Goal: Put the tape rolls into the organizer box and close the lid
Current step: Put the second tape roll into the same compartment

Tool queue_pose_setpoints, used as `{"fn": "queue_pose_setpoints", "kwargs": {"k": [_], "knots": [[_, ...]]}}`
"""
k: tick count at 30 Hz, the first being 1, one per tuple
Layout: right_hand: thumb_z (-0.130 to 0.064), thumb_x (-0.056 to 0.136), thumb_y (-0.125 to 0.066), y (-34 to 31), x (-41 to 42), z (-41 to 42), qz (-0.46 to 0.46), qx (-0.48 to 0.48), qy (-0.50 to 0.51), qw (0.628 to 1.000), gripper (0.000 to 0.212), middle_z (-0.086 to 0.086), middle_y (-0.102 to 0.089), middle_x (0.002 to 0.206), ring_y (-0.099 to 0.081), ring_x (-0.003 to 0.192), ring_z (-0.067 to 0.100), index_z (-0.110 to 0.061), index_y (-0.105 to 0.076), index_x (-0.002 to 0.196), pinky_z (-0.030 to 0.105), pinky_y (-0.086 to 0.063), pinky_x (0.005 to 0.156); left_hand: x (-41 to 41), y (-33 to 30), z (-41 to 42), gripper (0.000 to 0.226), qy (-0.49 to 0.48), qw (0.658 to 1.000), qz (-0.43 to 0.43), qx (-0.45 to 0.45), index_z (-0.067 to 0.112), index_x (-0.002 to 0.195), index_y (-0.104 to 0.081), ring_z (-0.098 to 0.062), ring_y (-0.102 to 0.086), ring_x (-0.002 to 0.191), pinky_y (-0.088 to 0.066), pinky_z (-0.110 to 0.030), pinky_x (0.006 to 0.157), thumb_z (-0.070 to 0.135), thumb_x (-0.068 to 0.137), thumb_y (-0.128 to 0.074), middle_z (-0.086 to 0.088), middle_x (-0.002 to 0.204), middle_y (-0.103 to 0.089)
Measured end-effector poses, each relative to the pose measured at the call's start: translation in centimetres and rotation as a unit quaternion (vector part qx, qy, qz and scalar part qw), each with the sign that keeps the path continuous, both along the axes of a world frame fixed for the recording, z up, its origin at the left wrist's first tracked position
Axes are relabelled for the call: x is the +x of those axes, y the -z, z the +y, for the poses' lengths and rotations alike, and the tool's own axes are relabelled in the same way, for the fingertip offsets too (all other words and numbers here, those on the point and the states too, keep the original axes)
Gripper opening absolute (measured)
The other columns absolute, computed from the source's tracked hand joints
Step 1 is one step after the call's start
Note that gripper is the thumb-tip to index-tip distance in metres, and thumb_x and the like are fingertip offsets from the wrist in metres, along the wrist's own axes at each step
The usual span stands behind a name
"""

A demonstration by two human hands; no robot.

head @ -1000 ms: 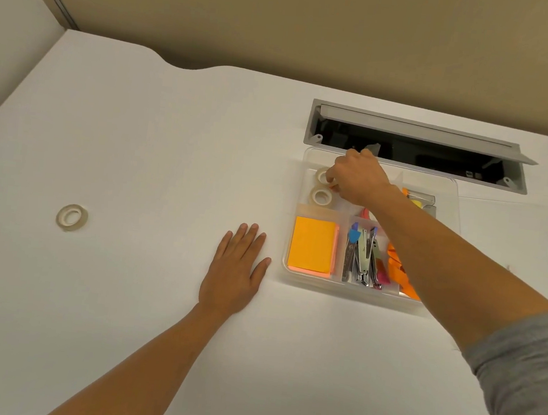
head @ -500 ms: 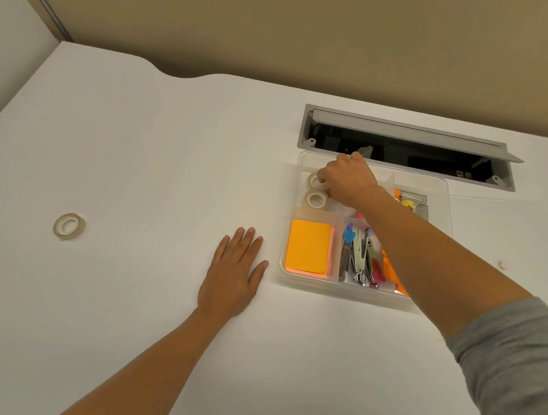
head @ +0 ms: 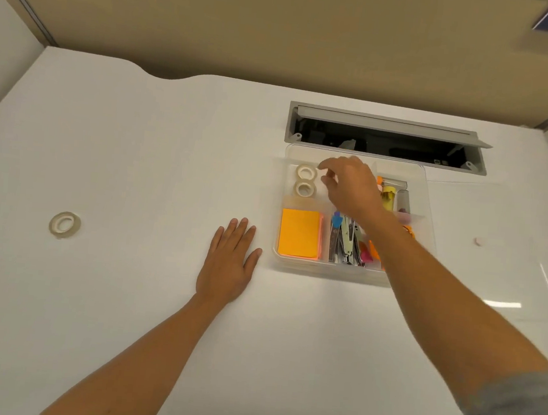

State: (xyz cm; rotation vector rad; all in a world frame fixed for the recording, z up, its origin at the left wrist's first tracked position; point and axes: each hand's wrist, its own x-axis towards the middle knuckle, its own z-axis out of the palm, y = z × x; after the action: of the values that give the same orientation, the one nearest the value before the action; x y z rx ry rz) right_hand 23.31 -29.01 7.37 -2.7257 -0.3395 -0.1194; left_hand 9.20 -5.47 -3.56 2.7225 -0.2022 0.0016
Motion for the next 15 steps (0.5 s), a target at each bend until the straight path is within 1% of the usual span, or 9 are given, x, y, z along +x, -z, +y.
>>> {"fn": "queue_pose_setpoints", "kwargs": {"k": [3,5,8,10,12,15], "knots": [[-0.023,0.091,-0.06,1.0,-4.3,-0.1,-0.032,0.057,0.038,0.997,0.021,0.002,-0.069,0.101,-0.057,0.098,0.02,-0.021,-0.066,0.111,0.031,-0.04,0.084,1.3,0.1,0.3,0.053,0.005,1.0,0.005,-0.025,0.016,0.147,-0.033,-0.018,-0.011,0.148,-0.003,-0.036,0.121,0.041,0.1,-0.035,-0.004,0.158,-0.025],[-0.019,0.089,-0.062,1.9,-7.4,-0.4,-0.077,0.083,0.058,0.992,0.018,0.003,-0.069,0.101,-0.057,0.098,0.022,-0.017,-0.068,0.106,0.033,-0.043,0.085,2.3,0.0,0.5,0.05,0.005,0.998,0.008,-0.064,0.015,0.144,-0.038,-0.018,-0.014,0.148,-0.001,-0.033,0.121,0.037,0.099,-0.041,-0.005,0.157,-0.029],[-0.015,0.086,-0.063,4.2,-11.7,-1.3,-0.141,0.09,0.088,0.982,0.017,0.007,-0.066,0.103,-0.053,0.097,0.022,-0.013,-0.065,0.103,0.029,-0.039,0.084,3.2,-0.1,0.4,0.046,-0.009,0.994,0.003,-0.112,0.014,0.14,-0.044,-0.018,-0.017,0.147,-0.002,-0.032,0.12,0.03,0.098,-0.047,-0.005,0.153,-0.036],[-0.016,0.086,-0.064,5.9,-14.4,-2.1,-0.13,0.077,0.118,0.981,0.021,0.009,-0.064,0.107,-0.053,0.102,0.024,-0.012,-0.064,0.107,0.03,-0.039,0.087,3.1,-0.2,0.4,0.043,-0.025,0.992,-0.009,-0.121,0.013,0.138,-0.047,-0.019,-0.02,0.146,-0.004,-0.035,0.12,0.028,0.097,-0.048,-0.006,0.152,-0.038],[-0.019,0.087,-0.065,7.4,-17.2,-2.6,-0.096,0.066,0.142,0.983,0.024,0.011,-0.064,0.112,-0.055,0.106,0.027,-0.011,-0.065,0.11,0.035,-0.042,0.091,2.2,-0.4,0.9,0.041,-0.04,0.992,-0.025,-0.119,0.012,0.135,-0.05,-0.021,-0.023,0.145,-0.007,-0.038,0.121,0.026,0.096,-0.05,-0.007,0.15,-0.041],[-0.03,0.09,-0.058,9.0,-19.9,-3.3,-0.034,0.045,0.156,0.986,0.032,0.013,-0.063,0.119,-0.054,0.112,0.03,-0.011,-0.062,0.115,0.042,-0.041,0.096,0.8,-0.9,2.9,0.038,-0.088,0.989,-0.041,-0.113,0.01,0.131,-0.054,-0.024,-0.026,0.144,-0.011,-0.042,0.12,0.023,0.095,-0.052,-0.009,0.148,-0.043]]}}
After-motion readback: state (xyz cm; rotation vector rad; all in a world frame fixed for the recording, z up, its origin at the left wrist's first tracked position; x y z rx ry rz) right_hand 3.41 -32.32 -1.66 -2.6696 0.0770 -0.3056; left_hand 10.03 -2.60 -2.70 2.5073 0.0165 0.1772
